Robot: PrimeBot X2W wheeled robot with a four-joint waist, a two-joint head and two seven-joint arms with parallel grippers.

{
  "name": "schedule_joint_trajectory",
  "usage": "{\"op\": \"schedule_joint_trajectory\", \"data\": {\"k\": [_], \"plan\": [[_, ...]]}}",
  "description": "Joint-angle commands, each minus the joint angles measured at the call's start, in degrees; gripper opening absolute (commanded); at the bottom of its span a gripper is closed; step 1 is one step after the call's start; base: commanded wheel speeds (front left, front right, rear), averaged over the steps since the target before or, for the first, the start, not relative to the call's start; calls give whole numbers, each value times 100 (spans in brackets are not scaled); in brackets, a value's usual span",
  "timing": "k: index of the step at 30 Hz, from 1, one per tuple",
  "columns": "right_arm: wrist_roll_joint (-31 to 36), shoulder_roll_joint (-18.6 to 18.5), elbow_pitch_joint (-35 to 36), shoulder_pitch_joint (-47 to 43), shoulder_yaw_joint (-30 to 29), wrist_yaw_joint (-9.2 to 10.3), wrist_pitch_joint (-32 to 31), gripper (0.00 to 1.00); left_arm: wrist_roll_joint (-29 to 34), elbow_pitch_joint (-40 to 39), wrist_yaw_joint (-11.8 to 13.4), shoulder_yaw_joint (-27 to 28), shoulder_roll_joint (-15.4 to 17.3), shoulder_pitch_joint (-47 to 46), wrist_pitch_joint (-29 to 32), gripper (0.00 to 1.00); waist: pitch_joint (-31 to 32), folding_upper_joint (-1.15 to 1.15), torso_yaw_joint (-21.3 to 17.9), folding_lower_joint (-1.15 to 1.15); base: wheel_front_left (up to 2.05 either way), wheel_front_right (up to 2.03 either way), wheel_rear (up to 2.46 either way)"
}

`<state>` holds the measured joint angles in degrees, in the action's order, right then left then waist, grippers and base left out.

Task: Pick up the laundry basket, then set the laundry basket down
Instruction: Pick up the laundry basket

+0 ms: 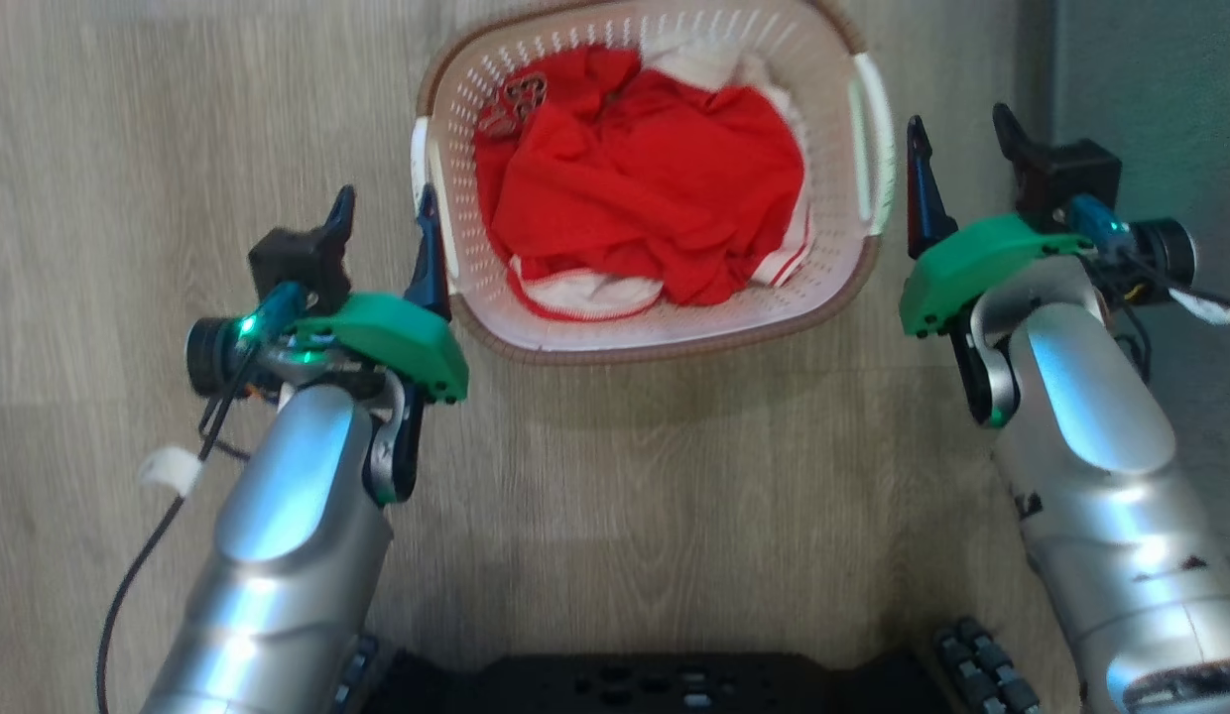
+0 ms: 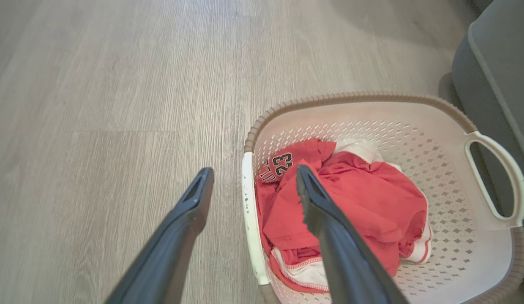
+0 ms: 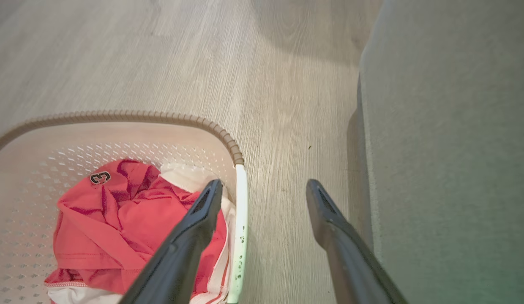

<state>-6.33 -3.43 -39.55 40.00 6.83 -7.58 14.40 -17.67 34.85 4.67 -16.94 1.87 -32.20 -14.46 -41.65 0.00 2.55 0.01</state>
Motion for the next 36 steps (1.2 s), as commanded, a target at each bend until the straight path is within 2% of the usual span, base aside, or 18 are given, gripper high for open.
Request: {"op": "schedule_joint_trajectory", "data": {"k": [1,10,20,36], "plan": [[63,56,-16,12,114,9,60,100,-105,-4,16,46,100,-59,-54,100,-248,0,130,-1,0,0,0],[91,56,-589,417,229,9,60,100,-571,610,18,-452,100,-530,-54,100,-652,0,240,-1,0,0,0],[60,56,-611,615,322,9,60,100,-800,1174,34,-895,100,-1070,-54,100,-1079,0,198,-1,0,0,0],[-19,56,-796,990,470,9,60,100,-1231,1689,104,-1265,100,-1657,-54,98,-1438,0,203,-1,0,0,0]]}}
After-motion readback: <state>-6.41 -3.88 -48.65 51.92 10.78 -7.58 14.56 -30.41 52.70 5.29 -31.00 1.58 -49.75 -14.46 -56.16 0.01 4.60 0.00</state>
